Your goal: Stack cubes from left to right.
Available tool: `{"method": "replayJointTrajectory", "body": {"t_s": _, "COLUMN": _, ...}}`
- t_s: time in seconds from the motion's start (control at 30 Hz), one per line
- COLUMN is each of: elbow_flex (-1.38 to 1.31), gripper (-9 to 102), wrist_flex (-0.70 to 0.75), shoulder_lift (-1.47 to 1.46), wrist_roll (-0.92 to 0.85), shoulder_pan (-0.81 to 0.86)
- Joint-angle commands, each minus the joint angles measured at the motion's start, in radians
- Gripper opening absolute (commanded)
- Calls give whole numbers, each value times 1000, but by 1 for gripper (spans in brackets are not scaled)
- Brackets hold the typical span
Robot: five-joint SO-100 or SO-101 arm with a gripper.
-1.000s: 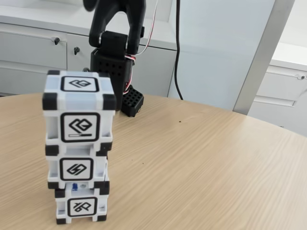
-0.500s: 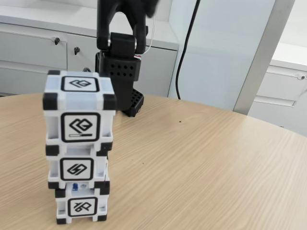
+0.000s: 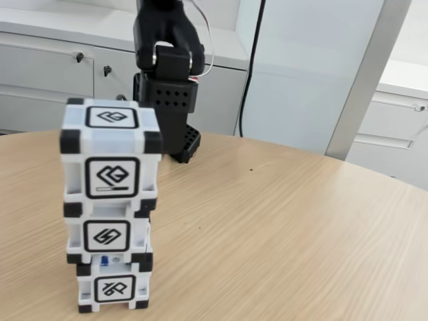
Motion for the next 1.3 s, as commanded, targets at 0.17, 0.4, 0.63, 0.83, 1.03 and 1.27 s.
{"method": "replayJointTrajectory", "body": {"t_s": 0.17, "elbow_flex": 528, "gripper": 0, "wrist_flex": -247, "shoulder_lift": 423, "wrist_roll": -58, "shoulder_pan": -3}}
{"method": "replayJointTrajectory", "body": {"t_s": 0.4, "elbow_flex": 957, "gripper": 0, "wrist_flex": -416, "shoulder_lift": 549, "wrist_roll": -83, "shoulder_pan": -3}}
{"method": "replayJointTrajectory", "body": {"t_s": 0.63, "elbow_flex": 1152, "gripper": 0, "wrist_flex": -491, "shoulder_lift": 543, "wrist_roll": -124, "shoulder_pan": 15}}
{"method": "replayJointTrajectory", "body": {"t_s": 0.83, "elbow_flex": 1184, "gripper": 0, "wrist_flex": -486, "shoulder_lift": 540, "wrist_roll": -84, "shoulder_pan": 17}}
{"method": "replayJointTrajectory", "body": {"t_s": 1.03, "elbow_flex": 1184, "gripper": 0, "wrist_flex": -417, "shoulder_lift": 540, "wrist_roll": -97, "shoulder_pan": 18}}
{"method": "replayJointTrajectory", "body": {"t_s": 1.27, "elbow_flex": 1172, "gripper": 0, "wrist_flex": -322, "shoulder_lift": 541, "wrist_roll": -127, "shoulder_pan": 17}}
